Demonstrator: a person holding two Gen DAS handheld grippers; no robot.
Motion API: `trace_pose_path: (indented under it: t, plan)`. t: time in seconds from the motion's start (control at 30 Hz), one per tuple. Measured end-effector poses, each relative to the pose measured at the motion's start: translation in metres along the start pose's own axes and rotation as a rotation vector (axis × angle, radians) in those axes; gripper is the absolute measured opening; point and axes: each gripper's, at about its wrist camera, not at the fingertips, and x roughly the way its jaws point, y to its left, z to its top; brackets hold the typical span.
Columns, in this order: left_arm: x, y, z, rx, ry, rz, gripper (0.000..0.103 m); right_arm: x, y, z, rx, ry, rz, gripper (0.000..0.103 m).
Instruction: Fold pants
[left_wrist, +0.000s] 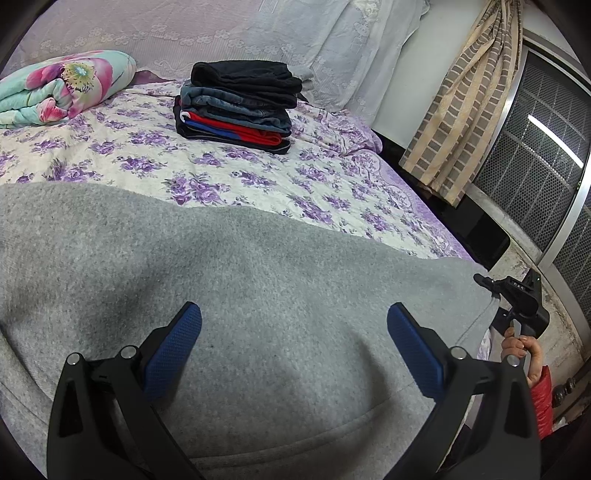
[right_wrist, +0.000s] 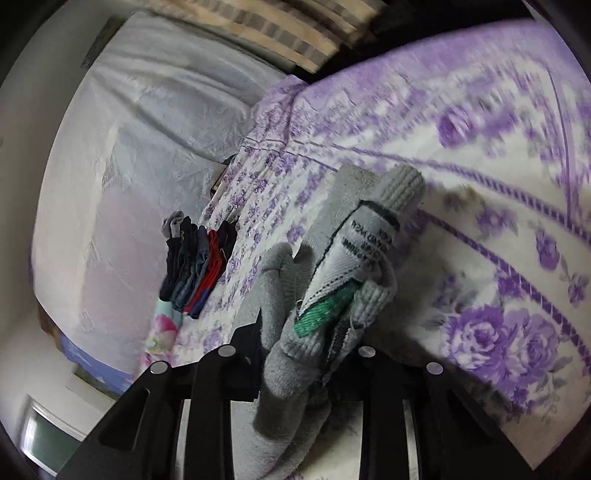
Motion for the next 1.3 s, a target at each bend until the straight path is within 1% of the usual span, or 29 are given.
trace_pose_path:
  t: [0.13, 0.33, 0.37, 0.43, 0.53, 0.6, 0.7, 0.77, 0.8, 0.83, 0.87, 0.93, 1.0, 1.03, 1.07, 1.13, 1.2, 1.3]
  plan:
    - [-0.007, 0.001, -0.002, 0.004, -0.016, -0.019, 0.098, -0.004, 0.027, -0.002, -0.132, -0.036, -0.054, 0.028]
    - [-0.025, 0.006, -0.004, -0.002, -0.082, -0.031, 0.098, -0.006, 0.059, -0.009, -0.296, -0.08, -0.12, 0.028]
    - [-0.029, 0.007, -0.005, -0.002, -0.096, -0.027, 0.098, -0.007, 0.063, -0.01, -0.318, -0.086, -0.129, 0.028]
    - [-0.037, 0.01, -0.007, -0.005, -0.131, 0.005, 0.098, -0.006, 0.075, -0.015, -0.38, -0.1, -0.15, 0.028]
    - [-0.052, 0.018, -0.009, -0.025, -0.188, 0.019, 0.098, -0.003, 0.095, -0.024, -0.478, -0.123, -0.181, 0.028]
    - [-0.063, 0.026, -0.011, -0.047, -0.231, 0.047, 0.098, 0.0, 0.109, -0.031, -0.546, -0.133, -0.193, 0.028]
    - [-0.074, 0.035, -0.014, -0.06, -0.254, 0.054, 0.098, 0.004, 0.129, -0.045, -0.656, -0.142, -0.212, 0.028]
    - [-0.078, 0.033, -0.018, -0.037, -0.26, 0.095, 0.098, 0.008, 0.142, -0.056, -0.734, -0.147, -0.222, 0.028]
    - [-0.081, 0.03, -0.021, -0.019, -0.277, 0.157, 0.098, 0.011, 0.15, -0.064, -0.787, -0.146, -0.226, 0.028]
    - [-0.084, 0.029, -0.024, -0.011, -0.293, 0.197, 0.098, 0.012, 0.156, -0.069, -0.816, -0.144, -0.227, 0.028]
    - [-0.089, 0.029, -0.027, -0.004, -0.309, 0.212, 0.098, 0.015, 0.162, -0.075, -0.85, -0.141, -0.227, 0.028]
    - [-0.096, 0.033, -0.029, -0.018, -0.33, 0.193, 0.098, 0.02, 0.176, -0.09, -0.927, -0.134, -0.22, 0.028]
    - [-0.103, 0.046, -0.03, -0.085, -0.348, 0.171, 0.098, 0.023, 0.191, -0.106, -1.008, -0.136, -0.209, 0.028]
    - [-0.104, 0.052, -0.029, -0.112, -0.345, 0.142, 0.098, 0.024, 0.197, -0.113, -1.038, -0.139, -0.202, 0.028]
    - [-0.106, 0.062, -0.03, -0.157, -0.342, 0.096, 0.098, 0.026, 0.204, -0.122, -1.071, -0.141, -0.193, 0.028]
    - [-0.107, 0.069, -0.029, -0.196, -0.341, 0.06, 0.098, 0.027, 0.217, -0.141, -1.144, -0.144, -0.172, 0.028]
    - [-0.106, 0.071, -0.029, -0.204, -0.339, 0.055, 0.098, 0.03, 0.23, -0.163, -1.232, -0.149, -0.151, 0.028]
    - [-0.104, 0.062, -0.03, -0.171, -0.338, 0.09, 0.098, 0.035, 0.247, -0.198, -1.366, -0.165, -0.132, 0.028]
